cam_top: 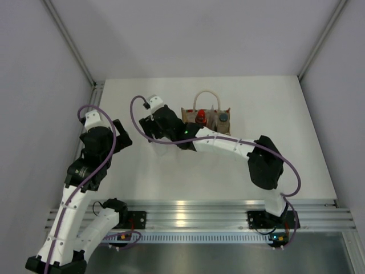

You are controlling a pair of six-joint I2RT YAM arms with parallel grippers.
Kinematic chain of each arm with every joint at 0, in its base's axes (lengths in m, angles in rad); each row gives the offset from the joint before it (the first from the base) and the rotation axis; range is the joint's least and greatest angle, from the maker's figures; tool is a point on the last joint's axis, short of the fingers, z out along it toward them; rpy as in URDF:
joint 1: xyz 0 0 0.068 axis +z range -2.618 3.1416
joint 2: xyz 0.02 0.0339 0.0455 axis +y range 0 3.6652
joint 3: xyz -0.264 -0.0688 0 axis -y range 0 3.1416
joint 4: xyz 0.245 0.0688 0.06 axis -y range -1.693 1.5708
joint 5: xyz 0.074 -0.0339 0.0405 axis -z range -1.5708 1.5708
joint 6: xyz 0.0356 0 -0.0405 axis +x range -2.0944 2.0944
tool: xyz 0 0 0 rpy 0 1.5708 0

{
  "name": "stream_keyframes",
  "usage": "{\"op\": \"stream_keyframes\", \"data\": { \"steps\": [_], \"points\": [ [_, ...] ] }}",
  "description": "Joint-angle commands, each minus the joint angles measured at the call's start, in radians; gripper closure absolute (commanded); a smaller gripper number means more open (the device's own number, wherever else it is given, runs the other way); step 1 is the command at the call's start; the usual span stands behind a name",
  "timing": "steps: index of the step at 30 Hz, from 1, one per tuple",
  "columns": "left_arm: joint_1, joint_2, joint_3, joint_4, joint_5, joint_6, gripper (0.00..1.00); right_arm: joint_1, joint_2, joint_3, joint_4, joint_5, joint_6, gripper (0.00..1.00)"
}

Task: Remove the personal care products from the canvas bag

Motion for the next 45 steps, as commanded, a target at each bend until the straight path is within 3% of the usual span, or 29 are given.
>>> {"op": "stream_keyframes", "data": {
  "steps": [1,10,13,17,21,29,32,39,45],
  "points": [
    [-0.001,-0.011,0.000,0.009,-0.007,-0.007,0.02,0.008,-0.138,-0.007,0.056,0.004,-0.016,0.24],
    [-0.001,-0.017,0.020,0.012,0.085,0.001,0.01,-0.022,-0.359,-0.114,-0.025,0.064,-0.018,0.21],
    [-0.002,0.015,0.063,0.012,0.192,0.010,0.02,-0.079,-0.425,-0.137,-0.109,0.089,0.022,0.21],
    [-0.002,0.085,0.153,0.013,0.355,-0.005,0.01,-0.168,-0.535,-0.243,-0.177,0.093,0.085,0.23],
    [-0.027,0.257,0.295,0.012,0.467,-0.003,0.02,-0.251,-0.653,-0.358,-0.185,0.069,0.123,0.24],
    [-0.322,0.555,0.491,0.024,0.329,0.000,0.02,-0.315,-0.860,-0.490,-0.228,0.078,0.115,0.24],
    [-0.381,0.668,0.547,0.027,0.261,-0.016,0.04,-0.318,-0.920,-0.522,-0.231,0.070,0.114,0.25],
    [-0.386,0.852,0.584,0.038,0.147,-0.042,0.14,-0.318,-0.995,-0.558,-0.231,-0.014,0.111,0.26],
    [-0.386,0.935,0.549,0.053,0.127,-0.053,0.31,-0.318,-0.965,-0.529,-0.229,-0.083,0.109,0.28]
  ]
}}
